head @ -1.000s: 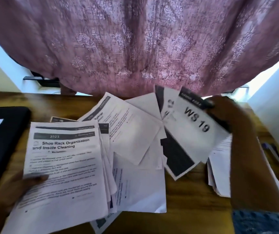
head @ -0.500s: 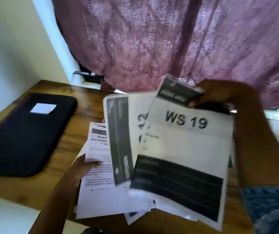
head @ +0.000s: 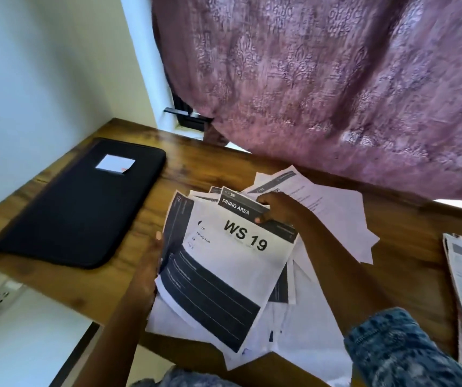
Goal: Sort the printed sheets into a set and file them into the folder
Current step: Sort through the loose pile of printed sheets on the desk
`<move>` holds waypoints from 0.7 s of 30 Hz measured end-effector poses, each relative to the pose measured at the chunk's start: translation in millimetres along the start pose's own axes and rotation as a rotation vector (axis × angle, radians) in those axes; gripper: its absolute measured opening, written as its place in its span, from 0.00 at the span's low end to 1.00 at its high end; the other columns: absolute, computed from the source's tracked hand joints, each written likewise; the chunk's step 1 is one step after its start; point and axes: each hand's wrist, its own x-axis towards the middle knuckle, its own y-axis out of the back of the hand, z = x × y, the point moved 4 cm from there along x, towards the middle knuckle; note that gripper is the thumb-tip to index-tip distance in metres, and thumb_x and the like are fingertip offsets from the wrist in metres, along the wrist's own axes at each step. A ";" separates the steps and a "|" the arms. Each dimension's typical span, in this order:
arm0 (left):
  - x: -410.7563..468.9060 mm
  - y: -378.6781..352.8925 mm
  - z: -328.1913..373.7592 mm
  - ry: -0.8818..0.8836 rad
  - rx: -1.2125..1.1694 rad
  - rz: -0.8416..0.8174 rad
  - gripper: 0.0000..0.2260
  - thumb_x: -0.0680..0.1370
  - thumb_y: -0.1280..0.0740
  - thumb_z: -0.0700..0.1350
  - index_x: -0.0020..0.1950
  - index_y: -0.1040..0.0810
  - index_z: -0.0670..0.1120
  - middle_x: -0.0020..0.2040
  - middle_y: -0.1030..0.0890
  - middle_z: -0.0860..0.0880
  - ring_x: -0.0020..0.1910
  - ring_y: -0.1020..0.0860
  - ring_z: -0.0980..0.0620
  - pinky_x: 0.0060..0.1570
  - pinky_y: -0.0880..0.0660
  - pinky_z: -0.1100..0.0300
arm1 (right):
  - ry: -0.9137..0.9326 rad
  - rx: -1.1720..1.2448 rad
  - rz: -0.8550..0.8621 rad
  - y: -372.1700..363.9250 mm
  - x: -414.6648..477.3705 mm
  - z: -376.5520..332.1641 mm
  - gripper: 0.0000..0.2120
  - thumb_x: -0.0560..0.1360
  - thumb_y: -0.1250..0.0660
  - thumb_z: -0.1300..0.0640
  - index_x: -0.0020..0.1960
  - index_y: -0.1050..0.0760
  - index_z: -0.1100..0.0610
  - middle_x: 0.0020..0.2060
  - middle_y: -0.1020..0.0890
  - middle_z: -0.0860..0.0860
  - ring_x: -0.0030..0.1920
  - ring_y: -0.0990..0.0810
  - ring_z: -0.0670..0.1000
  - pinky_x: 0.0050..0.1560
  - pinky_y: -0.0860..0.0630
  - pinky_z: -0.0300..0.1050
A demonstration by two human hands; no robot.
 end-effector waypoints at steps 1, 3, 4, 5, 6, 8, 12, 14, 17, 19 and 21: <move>-3.7 0.6 -4.5 0.015 0.002 -0.003 0.16 0.80 0.40 0.52 0.61 0.21 0.46 0.53 0.16 0.45 0.51 0.17 0.48 0.49 0.21 0.57 | 0.004 0.013 0.002 1.4 -2.8 1.9 0.22 0.72 0.28 0.49 0.63 0.26 0.55 0.60 0.21 0.55 0.54 0.21 0.55 0.49 0.31 0.42; -13.1 17.5 -4.8 -0.068 0.293 0.289 0.13 0.78 0.34 0.51 0.58 0.21 0.46 0.47 0.15 0.46 0.45 0.16 0.43 0.41 0.21 0.54 | 0.022 0.036 0.023 2.2 -6.7 5.7 0.20 0.74 0.30 0.48 0.62 0.25 0.55 0.59 0.20 0.55 0.53 0.20 0.54 0.50 0.29 0.42; -19.2 20.7 -0.4 -0.108 0.372 0.372 0.10 0.78 0.34 0.48 0.55 0.20 0.45 0.44 0.15 0.47 0.43 0.16 0.44 0.39 0.22 0.55 | 0.023 0.033 0.038 1.8 -8.7 8.6 0.19 0.75 0.32 0.48 0.62 0.25 0.55 0.59 0.20 0.55 0.53 0.20 0.54 0.50 0.29 0.42; -25.6 19.5 9.6 -0.164 0.436 0.395 0.07 0.79 0.34 0.46 0.52 0.19 0.45 0.41 0.15 0.48 0.40 0.16 0.46 0.37 0.23 0.57 | 0.019 0.031 0.055 3.7 -12.6 10.7 0.18 0.76 0.34 0.48 0.63 0.26 0.56 0.59 0.20 0.56 0.53 0.20 0.55 0.51 0.29 0.42; -27.1 22.1 18.8 -0.188 0.510 0.394 0.05 0.79 0.34 0.44 0.48 0.19 0.47 0.38 0.15 0.49 0.38 0.16 0.48 0.37 0.23 0.57 | 0.027 0.017 0.088 7.1 -16.5 12.9 0.18 0.77 0.35 0.49 0.64 0.26 0.56 0.60 0.20 0.56 0.54 0.20 0.56 0.51 0.28 0.42; -27.6 28.6 39.3 -0.216 0.687 0.387 0.05 0.78 0.33 0.42 0.45 0.20 0.50 0.37 0.16 0.51 0.35 0.17 0.52 0.39 0.22 0.55 | 0.046 -0.019 0.147 19.2 -29.3 17.3 0.17 0.79 0.37 0.51 0.65 0.26 0.56 0.61 0.21 0.56 0.57 0.21 0.58 0.54 0.27 0.44; -12.7 43.1 93.5 -0.206 1.195 0.219 0.05 0.79 0.34 0.41 0.47 0.24 0.51 0.40 0.21 0.52 0.38 0.21 0.55 0.40 0.27 0.59 | 0.030 0.030 0.149 56.2 -53.1 40.6 0.13 0.77 0.34 0.58 0.60 0.21 0.53 0.58 0.20 0.56 0.59 0.22 0.58 0.62 0.28 0.48; 8.6 42.8 123.3 -0.167 1.469 0.070 0.05 0.79 0.35 0.42 0.48 0.25 0.53 0.43 0.22 0.53 0.42 0.22 0.54 0.45 0.27 0.57 | 0.003 0.156 0.084 78.9 -69.1 42.7 0.11 0.72 0.28 0.52 0.53 0.19 0.46 0.57 0.19 0.54 0.55 0.20 0.57 0.59 0.24 0.51; 48.1 19.1 147.6 -0.234 1.791 -0.181 0.04 0.79 0.34 0.44 0.51 0.21 0.49 0.44 0.22 0.52 0.46 0.22 0.51 0.47 0.31 0.59 | 0.036 0.095 0.050 106.1 -80.1 24.7 0.10 0.72 0.28 0.57 0.51 0.18 0.46 0.56 0.18 0.54 0.49 0.19 0.55 0.51 0.23 0.45; 78.4 -1.7 145.1 -0.306 1.825 -0.281 0.08 0.78 0.33 0.44 0.56 0.20 0.46 0.48 0.20 0.51 0.48 0.22 0.51 0.46 0.34 0.62 | 0.093 0.047 0.051 113.7 -78.1 -4.5 0.09 0.73 0.30 0.60 0.51 0.17 0.52 0.52 0.18 0.53 0.47 0.21 0.51 0.50 0.25 0.42; 99.1 -27.3 135.5 -0.345 1.828 -0.366 0.12 0.78 0.33 0.43 0.61 0.21 0.44 0.55 0.19 0.48 0.49 0.23 0.53 0.45 0.35 0.64 | 0.155 -0.026 0.050 108.1 -67.3 -34.0 0.08 0.74 0.31 0.58 0.52 0.18 0.54 0.50 0.18 0.50 0.49 0.22 0.51 0.51 0.28 0.42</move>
